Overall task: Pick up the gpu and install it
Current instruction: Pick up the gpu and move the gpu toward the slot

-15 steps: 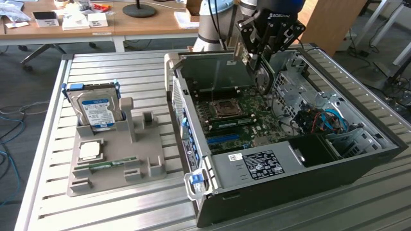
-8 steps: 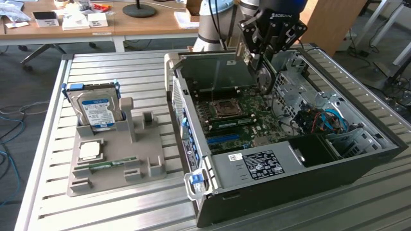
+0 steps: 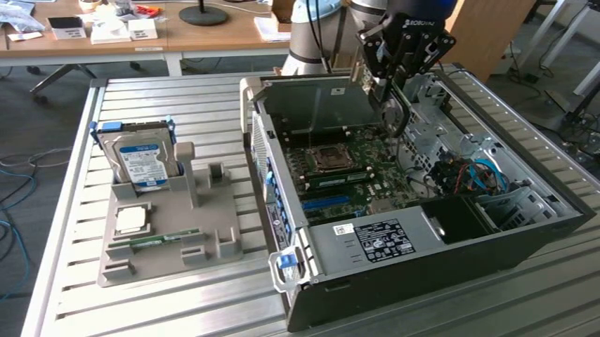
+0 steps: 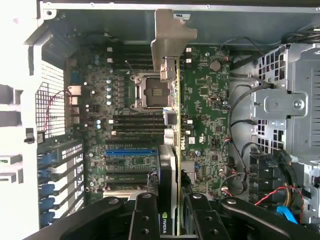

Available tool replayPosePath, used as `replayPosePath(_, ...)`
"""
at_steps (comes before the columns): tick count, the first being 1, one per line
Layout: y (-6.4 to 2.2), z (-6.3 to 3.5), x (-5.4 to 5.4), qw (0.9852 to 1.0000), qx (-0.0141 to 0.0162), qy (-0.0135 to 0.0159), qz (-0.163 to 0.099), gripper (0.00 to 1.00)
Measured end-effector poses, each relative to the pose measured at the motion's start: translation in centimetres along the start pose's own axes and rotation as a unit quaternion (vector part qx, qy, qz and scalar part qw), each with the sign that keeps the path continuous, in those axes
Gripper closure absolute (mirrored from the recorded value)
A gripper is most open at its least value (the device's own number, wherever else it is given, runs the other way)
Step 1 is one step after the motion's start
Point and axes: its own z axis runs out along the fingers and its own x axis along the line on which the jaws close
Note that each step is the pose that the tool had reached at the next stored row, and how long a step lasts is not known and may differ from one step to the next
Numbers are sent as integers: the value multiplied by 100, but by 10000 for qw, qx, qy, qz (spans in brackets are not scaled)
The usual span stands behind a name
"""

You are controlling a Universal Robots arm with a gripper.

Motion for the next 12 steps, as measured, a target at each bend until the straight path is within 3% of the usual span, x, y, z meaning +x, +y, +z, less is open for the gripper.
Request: replayPosePath(12,4,3,-103,10000,0,0,0,73)
